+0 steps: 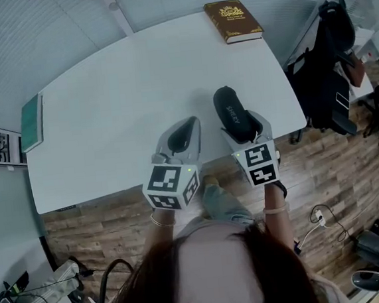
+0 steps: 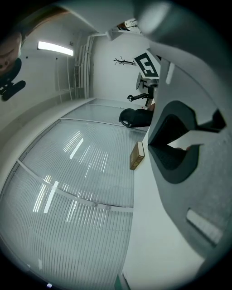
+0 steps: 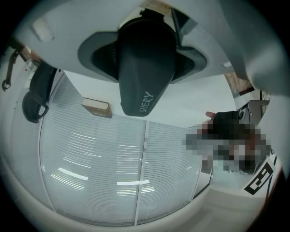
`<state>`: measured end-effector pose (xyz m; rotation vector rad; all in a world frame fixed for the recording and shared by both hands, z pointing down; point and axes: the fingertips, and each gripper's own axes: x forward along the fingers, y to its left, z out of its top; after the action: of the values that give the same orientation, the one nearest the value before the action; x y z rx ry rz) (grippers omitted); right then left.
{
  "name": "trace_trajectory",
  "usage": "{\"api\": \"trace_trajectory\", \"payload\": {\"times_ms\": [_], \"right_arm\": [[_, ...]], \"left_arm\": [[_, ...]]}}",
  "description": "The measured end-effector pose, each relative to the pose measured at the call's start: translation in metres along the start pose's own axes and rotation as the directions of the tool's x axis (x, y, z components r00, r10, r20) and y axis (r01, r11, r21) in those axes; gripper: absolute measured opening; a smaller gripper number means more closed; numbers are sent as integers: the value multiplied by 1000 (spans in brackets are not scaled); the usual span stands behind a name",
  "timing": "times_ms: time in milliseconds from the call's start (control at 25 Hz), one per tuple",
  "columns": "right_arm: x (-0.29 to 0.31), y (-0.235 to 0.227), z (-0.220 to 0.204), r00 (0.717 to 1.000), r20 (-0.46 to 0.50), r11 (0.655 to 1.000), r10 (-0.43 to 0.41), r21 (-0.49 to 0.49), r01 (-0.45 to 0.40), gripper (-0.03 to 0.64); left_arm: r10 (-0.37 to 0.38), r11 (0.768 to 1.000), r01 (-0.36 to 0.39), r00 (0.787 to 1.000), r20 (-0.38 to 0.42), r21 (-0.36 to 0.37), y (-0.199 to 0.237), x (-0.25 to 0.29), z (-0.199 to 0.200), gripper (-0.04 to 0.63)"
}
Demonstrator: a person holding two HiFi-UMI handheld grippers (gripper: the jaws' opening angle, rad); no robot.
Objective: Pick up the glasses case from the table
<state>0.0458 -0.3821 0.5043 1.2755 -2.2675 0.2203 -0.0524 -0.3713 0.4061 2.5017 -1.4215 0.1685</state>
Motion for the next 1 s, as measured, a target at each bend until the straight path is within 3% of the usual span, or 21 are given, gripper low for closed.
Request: {"api": "trace_trajectory", "payload": {"times_ms": [1000], "right_arm": [[-74,29,21,993,104,998,-51,-37,55,350]], "left_arm": [[-75,993,68,995,69,99,-60,-68,23,9]]}}
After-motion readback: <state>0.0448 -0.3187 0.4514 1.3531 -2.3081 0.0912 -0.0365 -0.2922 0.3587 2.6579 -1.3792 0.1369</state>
